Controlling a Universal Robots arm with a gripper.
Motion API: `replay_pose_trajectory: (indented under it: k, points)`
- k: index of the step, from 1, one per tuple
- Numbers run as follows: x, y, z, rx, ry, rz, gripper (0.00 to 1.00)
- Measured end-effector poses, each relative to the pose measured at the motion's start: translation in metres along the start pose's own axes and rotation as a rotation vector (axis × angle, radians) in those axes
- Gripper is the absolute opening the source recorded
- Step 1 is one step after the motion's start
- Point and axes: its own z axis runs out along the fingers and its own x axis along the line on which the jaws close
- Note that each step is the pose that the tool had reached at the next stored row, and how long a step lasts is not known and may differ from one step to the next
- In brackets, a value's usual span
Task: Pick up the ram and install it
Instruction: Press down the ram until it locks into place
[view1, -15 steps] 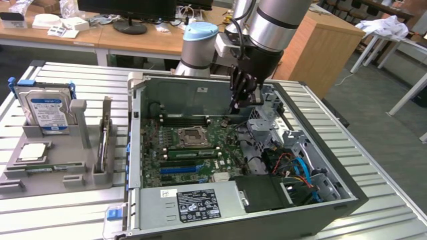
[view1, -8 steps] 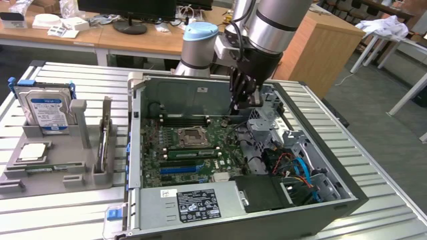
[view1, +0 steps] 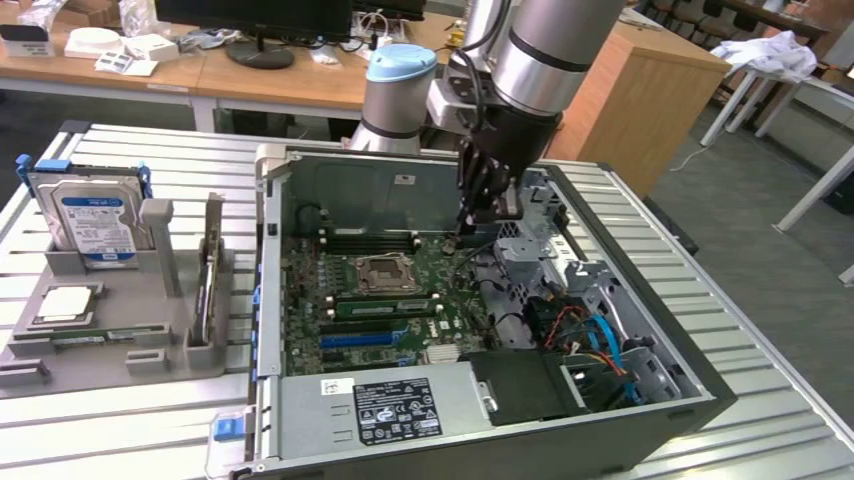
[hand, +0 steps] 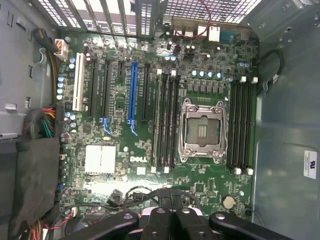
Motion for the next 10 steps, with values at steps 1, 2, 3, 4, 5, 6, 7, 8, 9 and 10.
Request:
replay_pose_trajectory:
  k: [1, 2, 3, 4, 5, 6, 7, 8, 9, 10]
  points:
    - [0.0001, 0.0000, 0.0010, 0.0000, 0.0000, 0.000, 0.11]
    - [0.0002, -0.0001, 0.0020, 0.0000, 0.0001, 0.000, 0.11]
    - [0.0003, -0.0001, 0.0031, 0.0000, 0.0000, 0.000, 0.11]
    - [0.0004, -0.0001, 0.0041, 0.0000, 0.0001, 0.000, 0.11]
    - [0.0005, -0.0002, 0.0051, 0.0000, 0.0000, 0.000, 0.11]
    - [0.0006, -0.0002, 0.0061, 0.0000, 0.0000, 0.000, 0.11]
    - [0.0006, -0.0002, 0.0070, 0.0000, 0.0000, 0.000, 0.11]
    - [0.0007, -0.0002, 0.0078, 0.0000, 0.0000, 0.000, 0.11]
    - [0.0008, -0.0003, 0.0086, 0.0000, 0.0000, 0.000, 0.11]
    - [0.0008, -0.0003, 0.0088, 0.0000, 0.0001, 0.000, 0.11]
